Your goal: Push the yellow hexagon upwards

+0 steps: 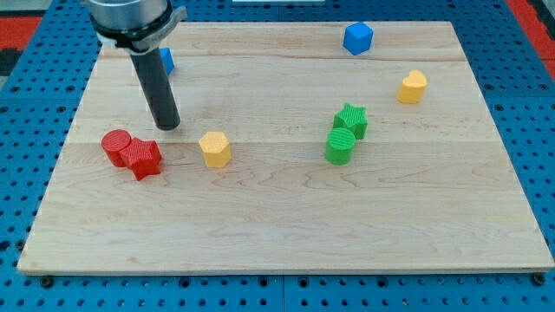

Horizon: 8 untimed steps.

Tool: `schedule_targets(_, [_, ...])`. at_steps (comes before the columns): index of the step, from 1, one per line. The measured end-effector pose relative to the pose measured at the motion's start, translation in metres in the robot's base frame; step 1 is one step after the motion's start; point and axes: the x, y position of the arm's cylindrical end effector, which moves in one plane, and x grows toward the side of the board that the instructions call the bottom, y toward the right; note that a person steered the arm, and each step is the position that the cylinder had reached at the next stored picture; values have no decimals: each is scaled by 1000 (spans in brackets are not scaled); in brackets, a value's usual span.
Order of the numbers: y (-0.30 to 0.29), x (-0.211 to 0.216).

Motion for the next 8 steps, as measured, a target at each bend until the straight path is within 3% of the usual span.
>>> schedule_targets(3, [15, 114])
schedule_targets(4, [40, 108])
schedule_targets(6, [90, 40])
schedule_targets(8, [98, 35])
